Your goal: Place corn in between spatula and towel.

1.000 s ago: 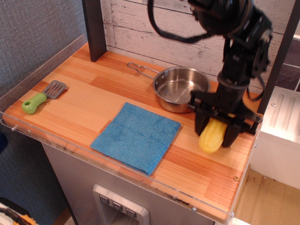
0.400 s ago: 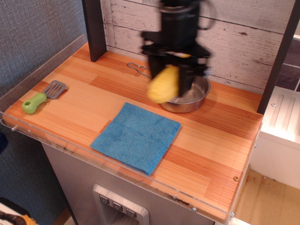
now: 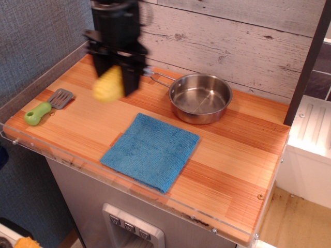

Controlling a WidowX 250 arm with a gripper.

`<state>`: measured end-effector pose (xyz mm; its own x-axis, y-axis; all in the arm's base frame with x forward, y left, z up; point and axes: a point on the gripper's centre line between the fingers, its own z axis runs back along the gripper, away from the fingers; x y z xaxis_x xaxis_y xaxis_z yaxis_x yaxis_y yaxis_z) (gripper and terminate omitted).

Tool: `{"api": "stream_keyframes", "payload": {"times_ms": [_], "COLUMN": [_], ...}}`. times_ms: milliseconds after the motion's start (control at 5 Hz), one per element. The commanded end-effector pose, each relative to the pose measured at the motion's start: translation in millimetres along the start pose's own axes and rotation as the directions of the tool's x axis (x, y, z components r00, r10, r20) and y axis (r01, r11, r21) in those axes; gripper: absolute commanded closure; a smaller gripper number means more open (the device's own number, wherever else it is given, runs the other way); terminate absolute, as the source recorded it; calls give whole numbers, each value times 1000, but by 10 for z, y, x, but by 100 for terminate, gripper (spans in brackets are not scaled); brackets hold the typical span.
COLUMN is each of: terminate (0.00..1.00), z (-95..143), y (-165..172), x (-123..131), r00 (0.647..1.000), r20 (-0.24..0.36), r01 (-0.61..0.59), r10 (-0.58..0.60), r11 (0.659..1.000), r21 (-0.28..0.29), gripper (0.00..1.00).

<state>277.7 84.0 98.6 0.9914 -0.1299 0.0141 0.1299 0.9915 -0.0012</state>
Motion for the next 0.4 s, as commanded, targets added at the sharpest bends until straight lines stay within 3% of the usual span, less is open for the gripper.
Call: {"api": "stream_keyframes", "payload": {"times_ms": [0, 200], "terminate": [0, 0], "z": [-73, -209], "y": [839, 850], "x": [-164, -162], "r00": [999, 999], "r20": [-19, -38], "r01": [-37, 15], "r10": [37, -14], "r11": [999, 1000], "r21": [34, 20], "gripper": [100, 100]}}
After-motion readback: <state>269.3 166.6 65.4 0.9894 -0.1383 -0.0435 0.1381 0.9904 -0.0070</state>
